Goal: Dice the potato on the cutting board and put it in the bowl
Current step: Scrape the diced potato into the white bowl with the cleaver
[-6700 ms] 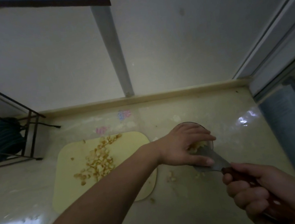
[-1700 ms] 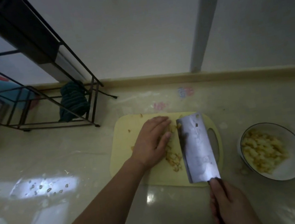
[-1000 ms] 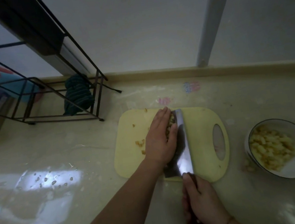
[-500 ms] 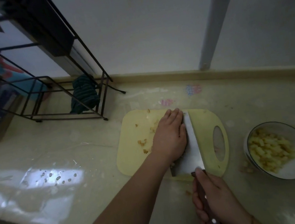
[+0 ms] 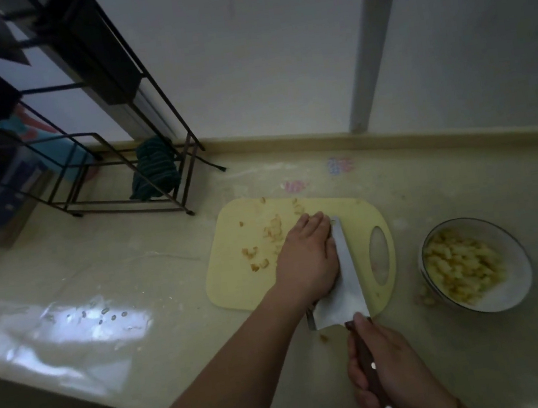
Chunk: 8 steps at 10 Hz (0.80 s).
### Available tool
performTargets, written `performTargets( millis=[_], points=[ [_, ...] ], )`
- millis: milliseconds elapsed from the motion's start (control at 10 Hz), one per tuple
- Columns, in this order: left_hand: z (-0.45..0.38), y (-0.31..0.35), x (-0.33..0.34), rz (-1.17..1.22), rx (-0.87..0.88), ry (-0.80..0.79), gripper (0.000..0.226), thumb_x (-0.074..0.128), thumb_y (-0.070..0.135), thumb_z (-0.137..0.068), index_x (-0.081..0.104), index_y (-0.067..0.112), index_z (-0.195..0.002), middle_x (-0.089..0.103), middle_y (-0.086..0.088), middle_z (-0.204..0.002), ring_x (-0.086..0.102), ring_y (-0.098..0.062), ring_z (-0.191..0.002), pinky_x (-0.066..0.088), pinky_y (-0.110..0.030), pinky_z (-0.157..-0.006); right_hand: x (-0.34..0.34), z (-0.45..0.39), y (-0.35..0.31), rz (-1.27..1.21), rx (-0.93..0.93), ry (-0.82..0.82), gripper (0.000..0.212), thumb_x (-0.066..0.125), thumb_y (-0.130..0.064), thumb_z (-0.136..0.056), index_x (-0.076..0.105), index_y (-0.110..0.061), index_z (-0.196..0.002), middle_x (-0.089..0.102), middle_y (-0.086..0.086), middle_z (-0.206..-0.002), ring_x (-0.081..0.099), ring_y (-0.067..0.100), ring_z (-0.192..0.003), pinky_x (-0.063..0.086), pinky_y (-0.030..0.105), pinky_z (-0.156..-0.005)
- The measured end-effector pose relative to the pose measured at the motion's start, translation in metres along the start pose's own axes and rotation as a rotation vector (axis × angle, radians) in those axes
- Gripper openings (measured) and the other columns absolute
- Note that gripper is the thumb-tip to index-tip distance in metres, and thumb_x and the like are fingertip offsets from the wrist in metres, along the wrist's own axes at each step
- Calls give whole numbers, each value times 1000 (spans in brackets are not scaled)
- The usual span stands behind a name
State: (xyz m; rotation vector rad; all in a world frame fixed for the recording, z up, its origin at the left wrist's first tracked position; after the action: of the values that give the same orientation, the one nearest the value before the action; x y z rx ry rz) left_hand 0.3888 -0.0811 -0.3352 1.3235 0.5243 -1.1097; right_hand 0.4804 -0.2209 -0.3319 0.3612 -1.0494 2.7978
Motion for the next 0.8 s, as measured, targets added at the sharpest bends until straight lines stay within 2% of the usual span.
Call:
performTargets(
  millis=[100,200,300,400,500,600,700,800],
  points=[
    [4,12,-9,-7,4,19,49,30,24,-110,30,6,-155,24,-9,-164,14,-22,-153,-1,-22,-120,-2,12,-5,-33,2,3,47,40,-37,-101,45,-1,-72,39,17,-46,37,18,-29,38,22,-37],
    [6,39,-20,-46,42,26,49,27,25,-110,29,6,-156,24,-9,-164,15,-23,-152,2,-26,-123,-11,32,-16,-45,4,13,48,42,-39,-99,49,0,-72,40,18,-46,38,18,-30,36,25,-41],
    [2,78,-27,-42,111,63,49,29,25,-109,35,5,-153,31,-11,-161,22,-25,-150,8,-30,-125,-30,59,-29,-89,8,56,51,49,-42,-92,53,-2,-62,41,19,-44,37,18,-31,30,20,-41],
    [-2,129,-24,-37,192,29,47,30,24,-108,44,3,-148,41,-14,-155,33,-27,-144,15,-32,-123,-55,91,-49,-217,25,124,56,47,-36,-94,51,3,-54,39,17,-41,34,17,-26,28,16,-33],
    [2,176,-14,-21,255,-43,37,34,16,-107,61,-2,-124,59,-20,-129,50,-33,-119,30,-37,-111,-79,116,-56,-166,39,163,63,59,-39,-91,50,3,-45,40,15,-37,33,18,-21,26,14,-28],
    [7,202,7,-62,265,-159,33,37,16,-106,65,0,-110,63,-18,-111,55,-32,-102,40,-38,-94,-93,130,-64,-106,-112,371,71,84,-63,-50,44,-5,-41,36,7,-36,38,12,-22,38,20,-36],
    [7,205,33,-67,196,-242,31,41,20,-104,66,2,-107,65,-16,-107,61,-34,-100,48,-38,-83,-108,141,-54,-207,-140,471,55,54,-29,-92,49,-11,-41,43,9,-43,43,13,-34,33,15,-38],
    [12,204,44,-68,212,-323,33,40,18,-104,66,-1,-99,65,-20,-98,62,-36,-91,51,-41,-79,-113,147,-35,-380,78,184,51,53,-34,-83,57,-1,-44,44,15,-45,36,19,-32,26,22,-36]
  ],
)
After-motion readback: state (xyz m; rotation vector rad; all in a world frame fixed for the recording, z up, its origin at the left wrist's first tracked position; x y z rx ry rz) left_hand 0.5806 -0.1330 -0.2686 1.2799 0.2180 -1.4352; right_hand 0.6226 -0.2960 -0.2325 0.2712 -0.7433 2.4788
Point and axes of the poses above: each hand's wrist, its own z-axis away from the middle knuckle, its own x-axis out of the palm, y = z × x, the point moved 6 cm from there along -z, towards the middle knuckle
